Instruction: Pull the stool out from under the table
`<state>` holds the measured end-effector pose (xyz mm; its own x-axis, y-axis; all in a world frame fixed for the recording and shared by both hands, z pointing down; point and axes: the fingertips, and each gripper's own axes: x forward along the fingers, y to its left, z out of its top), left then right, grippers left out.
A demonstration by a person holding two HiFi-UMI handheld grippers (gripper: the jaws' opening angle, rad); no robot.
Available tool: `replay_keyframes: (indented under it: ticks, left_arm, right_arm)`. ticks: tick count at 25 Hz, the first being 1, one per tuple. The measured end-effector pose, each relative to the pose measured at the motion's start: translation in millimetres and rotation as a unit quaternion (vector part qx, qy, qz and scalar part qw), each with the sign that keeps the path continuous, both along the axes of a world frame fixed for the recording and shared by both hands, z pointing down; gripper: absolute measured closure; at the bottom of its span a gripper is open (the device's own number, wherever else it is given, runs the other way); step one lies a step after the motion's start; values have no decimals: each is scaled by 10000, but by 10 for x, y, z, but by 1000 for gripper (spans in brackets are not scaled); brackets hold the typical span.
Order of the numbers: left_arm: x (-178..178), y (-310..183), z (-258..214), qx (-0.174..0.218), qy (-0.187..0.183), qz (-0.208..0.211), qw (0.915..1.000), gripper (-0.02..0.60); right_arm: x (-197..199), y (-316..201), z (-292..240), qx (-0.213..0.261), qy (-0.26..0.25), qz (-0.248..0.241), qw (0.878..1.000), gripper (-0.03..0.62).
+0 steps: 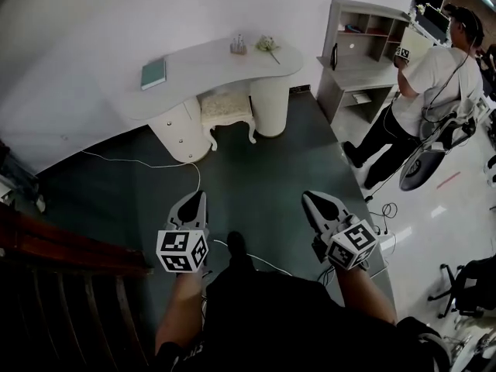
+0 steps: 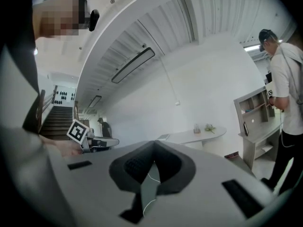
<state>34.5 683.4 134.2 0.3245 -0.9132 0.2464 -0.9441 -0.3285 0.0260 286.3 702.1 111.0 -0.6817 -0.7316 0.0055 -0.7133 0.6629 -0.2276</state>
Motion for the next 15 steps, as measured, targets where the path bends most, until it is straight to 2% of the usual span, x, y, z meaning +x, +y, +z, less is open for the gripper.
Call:
replay_keyframes:
  ticks: [7, 15]
  left_arm:
    - [-268, -675, 172, -139, 181, 80, 9997, 572]
    - [-777, -1600, 218, -205, 365, 171, 9990, 572]
  right_arm:
    - [-229, -572, -3, -64, 123, 110, 9998, 591]
    - [-833, -1389, -105, -231, 103, 110, 9996, 591]
